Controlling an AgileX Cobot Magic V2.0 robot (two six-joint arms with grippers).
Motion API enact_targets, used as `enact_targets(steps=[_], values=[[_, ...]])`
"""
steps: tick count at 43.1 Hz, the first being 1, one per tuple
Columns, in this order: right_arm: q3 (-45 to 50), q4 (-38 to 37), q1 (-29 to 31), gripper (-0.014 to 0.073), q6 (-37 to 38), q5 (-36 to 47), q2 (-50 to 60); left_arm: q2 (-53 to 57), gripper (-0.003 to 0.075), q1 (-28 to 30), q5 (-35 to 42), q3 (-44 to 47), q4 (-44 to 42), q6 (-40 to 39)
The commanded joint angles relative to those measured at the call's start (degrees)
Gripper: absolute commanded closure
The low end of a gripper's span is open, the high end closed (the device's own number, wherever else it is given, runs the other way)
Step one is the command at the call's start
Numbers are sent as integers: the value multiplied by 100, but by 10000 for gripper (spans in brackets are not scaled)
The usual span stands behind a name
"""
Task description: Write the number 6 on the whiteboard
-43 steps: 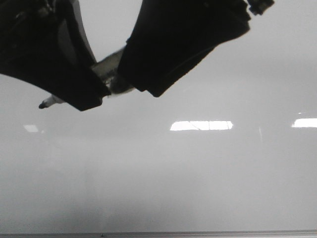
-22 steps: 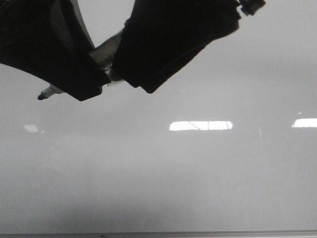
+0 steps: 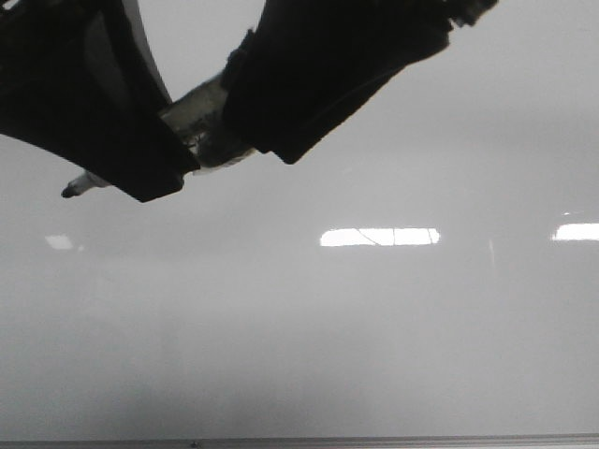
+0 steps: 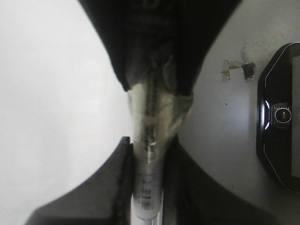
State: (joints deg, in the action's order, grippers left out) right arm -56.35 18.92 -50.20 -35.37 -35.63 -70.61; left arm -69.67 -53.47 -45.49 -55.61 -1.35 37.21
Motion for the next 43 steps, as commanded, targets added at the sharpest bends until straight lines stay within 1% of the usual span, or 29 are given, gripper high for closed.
enact_targets(steps=[1,3,5,9,10,11,13,15,16,18,21,24,27,28,30,32,36,41,42,43], values=[[-185,164,-1,655,-53,293,107,138,731,-38,365,-167,95,-168],[-185,164,-1,655,-53,317,107,138,697,-38,380,-167,99,-179],[-185,164,6,655,-53,341,107,138,634,-38,380,-167,135,-184],[-179,158,6,655,-53,327,132,138,402,-38,460,-167,135,-249],[-174,154,12,655,-53,311,160,138,339,-38,506,-167,135,-275],[-152,154,28,655,-53,285,176,138,258,-38,535,-167,135,-290],[-97,154,64,655,-53,258,236,138,155,-38,562,-167,135,-290],[5,154,148,655,-53,237,313,138,75,-38,562,-167,135,-290],[99,154,200,655,-53,238,383,138,54,-38,562,-167,135,-290],[267,154,366,655,-28,244,517,138,36,-38,550,-167,135,-313],[533,159,656,655,10,244,791,138,45,-38,541,-167,135,-367],[833,159,1048,655,105,256,1134,138,69,-38,541,-167,135,-367],[1101,159,1485,655,251,322,1505,138,113,-38,541,-167,135,-367],[1200,159,1660,655,279,370,1618,138,139,-38,541,-167,135,-367],[1346,164,1946,655,283,444,1855,138,194,-38,541,-167,135,-367],[1451,164,2198,655,283,504,2043,138,266,-38,541,-167,135,-367],[1518,164,2530,655,283,511,2271,138,433,-38,541,-167,135,-367],[1518,164,2629,655,283,516,2343,138,629,-38,541,-167,135,-367],[1518,164,2629,655,283,526,2348,138,648,-38,529,-167,135,-367],[1518,164,2629,655,283,531,2348,138,686,-38,513,-167,135,-367]])
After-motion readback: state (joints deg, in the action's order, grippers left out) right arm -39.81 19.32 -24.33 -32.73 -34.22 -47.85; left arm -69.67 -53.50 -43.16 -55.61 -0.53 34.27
